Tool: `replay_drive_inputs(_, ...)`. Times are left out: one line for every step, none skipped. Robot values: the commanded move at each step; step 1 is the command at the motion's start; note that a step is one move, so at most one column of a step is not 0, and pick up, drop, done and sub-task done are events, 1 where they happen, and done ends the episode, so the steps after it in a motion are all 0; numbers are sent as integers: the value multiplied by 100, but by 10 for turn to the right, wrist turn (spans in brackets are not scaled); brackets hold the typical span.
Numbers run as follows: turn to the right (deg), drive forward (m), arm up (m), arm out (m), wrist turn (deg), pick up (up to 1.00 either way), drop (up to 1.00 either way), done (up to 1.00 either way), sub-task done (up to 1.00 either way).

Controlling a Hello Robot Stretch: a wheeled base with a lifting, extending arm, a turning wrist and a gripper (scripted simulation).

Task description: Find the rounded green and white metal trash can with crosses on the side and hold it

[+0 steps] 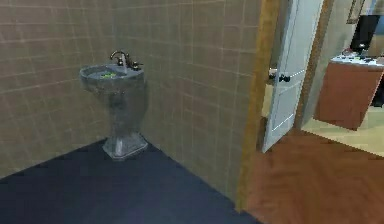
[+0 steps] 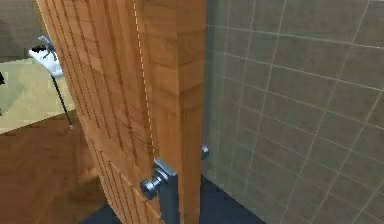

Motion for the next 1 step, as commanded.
replay_drive_inputs(0,20,0,0,0,0,0,0,0)
